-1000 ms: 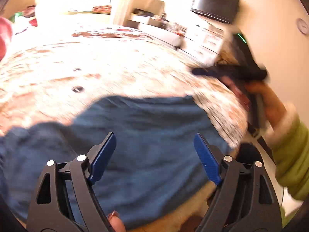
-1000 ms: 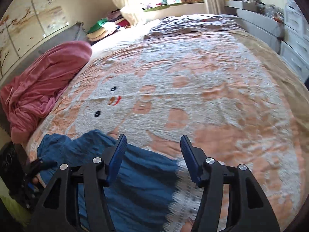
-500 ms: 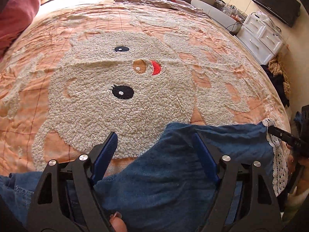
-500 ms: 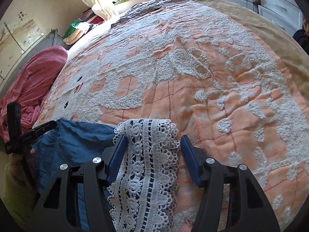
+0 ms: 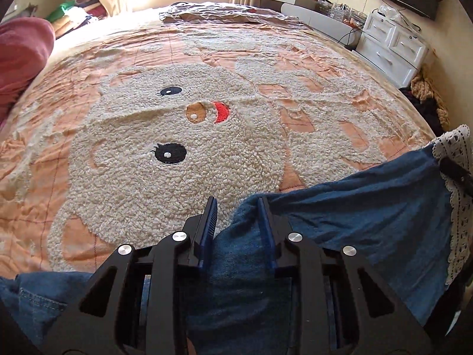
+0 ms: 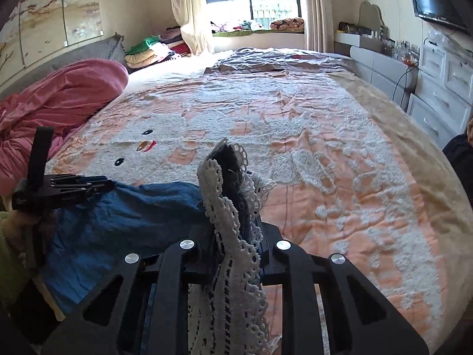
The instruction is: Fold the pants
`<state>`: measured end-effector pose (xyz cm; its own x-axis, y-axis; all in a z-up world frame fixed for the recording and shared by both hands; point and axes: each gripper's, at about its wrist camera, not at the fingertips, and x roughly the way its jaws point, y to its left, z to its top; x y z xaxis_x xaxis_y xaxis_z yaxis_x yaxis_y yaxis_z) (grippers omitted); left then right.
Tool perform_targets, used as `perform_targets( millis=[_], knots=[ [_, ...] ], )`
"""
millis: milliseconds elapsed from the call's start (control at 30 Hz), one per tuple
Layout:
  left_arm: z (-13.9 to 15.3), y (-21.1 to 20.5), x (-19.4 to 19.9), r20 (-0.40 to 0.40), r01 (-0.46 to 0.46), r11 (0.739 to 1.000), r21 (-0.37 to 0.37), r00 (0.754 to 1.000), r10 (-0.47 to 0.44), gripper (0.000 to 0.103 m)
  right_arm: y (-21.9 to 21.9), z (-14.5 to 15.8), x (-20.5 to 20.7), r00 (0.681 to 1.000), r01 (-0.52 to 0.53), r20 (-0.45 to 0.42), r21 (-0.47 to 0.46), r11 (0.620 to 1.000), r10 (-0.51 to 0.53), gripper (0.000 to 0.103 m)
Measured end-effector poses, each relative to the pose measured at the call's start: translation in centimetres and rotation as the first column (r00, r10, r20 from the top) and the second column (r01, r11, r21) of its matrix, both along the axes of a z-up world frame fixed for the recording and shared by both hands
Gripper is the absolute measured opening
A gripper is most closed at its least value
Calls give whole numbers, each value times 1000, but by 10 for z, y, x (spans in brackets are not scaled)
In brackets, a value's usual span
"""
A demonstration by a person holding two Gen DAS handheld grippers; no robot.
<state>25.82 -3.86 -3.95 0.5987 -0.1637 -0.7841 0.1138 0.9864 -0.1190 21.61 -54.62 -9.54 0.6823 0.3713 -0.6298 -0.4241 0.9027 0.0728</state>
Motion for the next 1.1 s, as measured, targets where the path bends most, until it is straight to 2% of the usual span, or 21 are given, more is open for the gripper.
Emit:
perform_targets(
  millis=[100, 167, 300, 433, 500, 567, 633, 733, 867, 1033, 1100],
  knots=[
    [-4, 3, 2, 7, -31, 999, 14, 1000, 31, 22, 4, -20, 26, 996, 24, -88, -62, 998, -29, 19],
    [-9, 5, 3, 3, -46, 999, 11, 999, 46, 29, 3, -41, 38, 985, 38, -168, -64, 997, -49, 21],
    [-13, 12, 4, -2, -63, 998, -16, 998, 63, 35, -3, -60, 42, 977, 65, -201, -50, 997, -74, 30],
    [-9, 13, 2, 9, -62, 998, -29, 998, 62, 35, -14, -49, 39, 977, 101, -186, -29, 994, -105, 46],
    [-2, 16, -2, 22, -63, 997, -51, 998, 64, 36, -24, -38, 30, 980, 123, -158, -17, 992, -124, 50],
    [8, 20, -10, 36, -61, 994, -87, 997, 64, 43, -37, -24, 16, 983, 135, -132, 35, 990, -129, 59],
    [16, 19, -19, 37, -41, 993, -110, 998, 45, 49, -47, -13, 0, 983, 151, -110, 49, 987, -145, 63],
    [29, 13, -43, 68, -10, 990, -139, 997, 20, 57, -51, -7, -25, 986, 122, -118, 60, 991, -115, 72],
    [33, 2, -80, 82, 29, 992, -121, 996, -19, 61, -53, -14, -57, 980, 105, -176, 74, 992, -91, 72],
    [23, -5, -119, 69, 77, 992, -102, 995, -70, 64, -56, -34, -83, 956, 148, -268, 82, 986, -122, 72],
    [15, -13, -131, 60, 100, 994, -46, 993, -97, 64, -55, -42, -88, 945, 140, -308, 87, 986, -107, 59]
  ],
)
